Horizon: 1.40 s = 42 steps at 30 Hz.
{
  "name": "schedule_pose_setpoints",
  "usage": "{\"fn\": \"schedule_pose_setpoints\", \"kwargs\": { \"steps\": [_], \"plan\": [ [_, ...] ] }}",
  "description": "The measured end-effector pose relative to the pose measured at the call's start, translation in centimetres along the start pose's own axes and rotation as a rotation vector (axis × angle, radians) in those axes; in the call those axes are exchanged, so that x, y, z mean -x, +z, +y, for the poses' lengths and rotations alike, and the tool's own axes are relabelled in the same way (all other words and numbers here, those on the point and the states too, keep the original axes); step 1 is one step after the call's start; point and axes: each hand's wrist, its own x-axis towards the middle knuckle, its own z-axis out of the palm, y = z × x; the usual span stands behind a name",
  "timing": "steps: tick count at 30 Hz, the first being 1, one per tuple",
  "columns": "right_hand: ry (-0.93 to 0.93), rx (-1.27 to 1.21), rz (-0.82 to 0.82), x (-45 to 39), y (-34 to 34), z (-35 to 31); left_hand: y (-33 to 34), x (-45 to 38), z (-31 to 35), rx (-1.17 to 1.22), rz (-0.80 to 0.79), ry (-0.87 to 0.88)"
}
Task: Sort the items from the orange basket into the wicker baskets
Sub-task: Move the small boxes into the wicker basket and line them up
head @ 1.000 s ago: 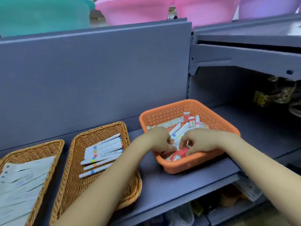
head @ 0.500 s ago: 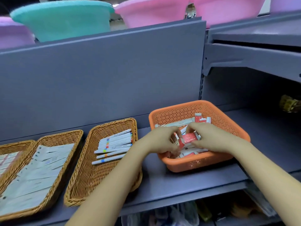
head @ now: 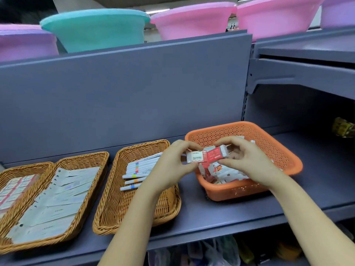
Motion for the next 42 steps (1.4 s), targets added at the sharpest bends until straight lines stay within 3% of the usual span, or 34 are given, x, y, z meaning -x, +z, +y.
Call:
{"fn": "schedule_pose_setpoints", "kwargs": {
  "steps": [2,6,14,20,27,33,42],
  "plan": [
    [0.013,-0.128,0.018,0.0,1.3,-0.1,-0.4,0.6,-0.1,0.031,0.026,-0.004],
    [-0.011,-0.137,0.056,-0.1,3.7,-0.3,-1.0,1.5,-0.7,0.107,0.049,-0.023],
    [-0.179,0.442,0.016,-1.5,5.3,-0.8,-3.8,2.5,-2.7,0.106,0.051,-0.032],
    [-0.255,0.536,-0.024,-2.9,6.7,-1.4,-5.8,3.8,-3.3,0.05,0.043,-0.102],
    [-0.306,0.806,-0.223,-4.6,10.4,-1.7,-9.2,6.7,-5.2,-0.139,0.096,-0.203],
    [-0.357,0.733,-0.252,-5.0,16.1,-3.1,-13.2,10.1,-7.6,-0.165,0.162,-0.185],
    [-0.404,0.582,-0.219,-6.0,30.5,-6.0,-23.0,17.4,-13.5,-0.205,0.129,-0.191]
  ]
}}
